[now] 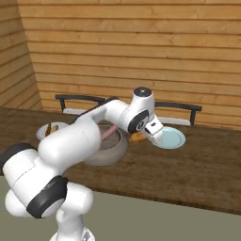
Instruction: Place one bun and one sausage from the bowl on each plate.
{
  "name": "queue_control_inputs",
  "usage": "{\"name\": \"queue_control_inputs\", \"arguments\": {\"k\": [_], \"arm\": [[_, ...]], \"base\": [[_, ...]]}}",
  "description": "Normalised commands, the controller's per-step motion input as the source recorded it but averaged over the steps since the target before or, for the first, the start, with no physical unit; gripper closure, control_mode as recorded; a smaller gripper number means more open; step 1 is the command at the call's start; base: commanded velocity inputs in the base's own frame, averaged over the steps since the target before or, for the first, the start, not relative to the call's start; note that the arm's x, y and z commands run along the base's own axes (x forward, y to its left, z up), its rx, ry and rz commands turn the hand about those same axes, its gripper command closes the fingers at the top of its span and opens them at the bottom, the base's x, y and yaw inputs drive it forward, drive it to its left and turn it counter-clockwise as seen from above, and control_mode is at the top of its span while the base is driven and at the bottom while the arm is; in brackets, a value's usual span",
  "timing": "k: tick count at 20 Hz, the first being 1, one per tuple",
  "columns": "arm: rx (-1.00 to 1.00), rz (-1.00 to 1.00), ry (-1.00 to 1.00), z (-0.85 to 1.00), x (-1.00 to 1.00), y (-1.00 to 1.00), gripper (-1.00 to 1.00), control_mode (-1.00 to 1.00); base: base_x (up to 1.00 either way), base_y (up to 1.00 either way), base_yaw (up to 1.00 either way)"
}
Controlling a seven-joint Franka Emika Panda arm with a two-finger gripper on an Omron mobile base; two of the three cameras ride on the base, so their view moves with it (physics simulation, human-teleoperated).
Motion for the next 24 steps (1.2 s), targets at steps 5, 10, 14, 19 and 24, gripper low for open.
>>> {"name": "queue_control_inputs", "arguments": {"k": [5, 10, 14, 19, 24], "arm": [[-0.05, 0.0, -0.04, -0.15, 0.26, -0.18, 1.0, -1.0], [0.0, 0.09, 0.0, -0.21, 0.57, -0.13, 1.0, -1.0], [0.0, 0.16, 0.0, -0.1, 0.58, -0.35, 1.0, -1.0], [0.0, 0.16, 0.02, -0.26, 0.57, -0.23, 1.0, -1.0], [0.0, 0.09, 0.05, -0.23, 0.42, -0.23, 1.0, -1.0]], "base": [[0.0, 0.0, 0.0], [0.0, 0.0, 0.0], [0.0, 0.0, 0.0], [0.0, 0.0, 0.0], [0.0, 0.0, 0.0]]}}
